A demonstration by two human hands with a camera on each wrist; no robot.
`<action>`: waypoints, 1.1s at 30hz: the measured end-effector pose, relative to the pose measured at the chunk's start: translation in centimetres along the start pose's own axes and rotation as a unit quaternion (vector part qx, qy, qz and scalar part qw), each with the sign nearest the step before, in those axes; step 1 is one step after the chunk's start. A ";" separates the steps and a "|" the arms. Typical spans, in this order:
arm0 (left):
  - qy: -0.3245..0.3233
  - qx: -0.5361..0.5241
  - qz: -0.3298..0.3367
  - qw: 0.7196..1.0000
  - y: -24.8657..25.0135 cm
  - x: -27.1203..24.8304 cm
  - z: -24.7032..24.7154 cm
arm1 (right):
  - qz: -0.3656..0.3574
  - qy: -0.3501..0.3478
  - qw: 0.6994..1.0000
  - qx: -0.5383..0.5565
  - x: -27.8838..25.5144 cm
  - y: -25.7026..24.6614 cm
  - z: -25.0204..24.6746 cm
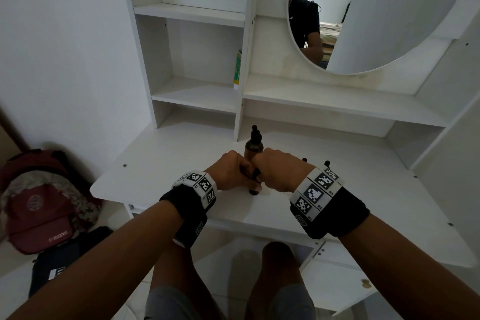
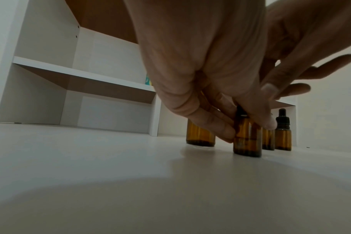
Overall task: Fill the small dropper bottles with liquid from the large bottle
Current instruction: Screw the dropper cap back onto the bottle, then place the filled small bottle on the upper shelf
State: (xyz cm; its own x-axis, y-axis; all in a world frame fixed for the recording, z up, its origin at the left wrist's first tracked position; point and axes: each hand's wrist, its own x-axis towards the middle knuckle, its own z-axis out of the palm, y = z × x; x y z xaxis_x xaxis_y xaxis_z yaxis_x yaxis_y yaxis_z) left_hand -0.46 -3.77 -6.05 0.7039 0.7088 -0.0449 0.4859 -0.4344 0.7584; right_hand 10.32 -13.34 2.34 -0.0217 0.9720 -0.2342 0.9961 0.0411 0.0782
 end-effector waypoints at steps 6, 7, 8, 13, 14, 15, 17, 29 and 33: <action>0.006 0.011 0.007 1.000 -0.3 0.2 0.1 | 0.002 0.018 1.000 -0.010 0.3 -0.2 0.8; 0.004 0.014 0.007 1.000 -0.3 0.3 0.1 | 0.010 0.022 1.000 -0.002 0.4 -0.3 0.9; 0.002 0.015 0.008 1.000 -0.3 0.3 0.1 | 0.021 0.023 0.999 0.011 0.4 -0.4 1.0; 0.003 0.011 0.004 1.000 -0.3 0.1 0.2 | 0.045 0.024 0.995 0.081 0.8 0.0 1.4; 0.005 0.013 0.001 1.000 -0.2 0.0 0.2 | 0.046 0.030 0.995 0.087 0.8 0.1 1.5; 0.008 0.017 -0.003 1.000 -0.1 0.0 0.2 | 0.047 0.039 0.994 0.094 0.8 0.2 1.7; 0.001 0.029 -0.001 1.000 0.2 -0.1 0.1 | 0.047 0.054 0.992 0.107 0.9 0.4 2.2; -0.019 0.304 -0.153 0.940 -0.2 1.1 -4.5 | 0.047 0.062 0.978 0.194 1.2 1.8 3.3; -0.069 0.321 -0.185 0.926 -1.2 1.5 -4.5 | 0.024 0.121 0.960 0.250 0.3 3.1 -1.5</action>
State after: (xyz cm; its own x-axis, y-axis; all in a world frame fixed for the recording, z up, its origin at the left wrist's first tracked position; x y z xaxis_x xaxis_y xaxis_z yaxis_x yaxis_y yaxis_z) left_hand -2.34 0.29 -4.13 0.4659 0.8168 -0.3404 0.8838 -0.4483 0.1339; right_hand 13.27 -12.59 3.96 0.0669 0.9977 -0.0060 0.9117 -0.0636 -0.4060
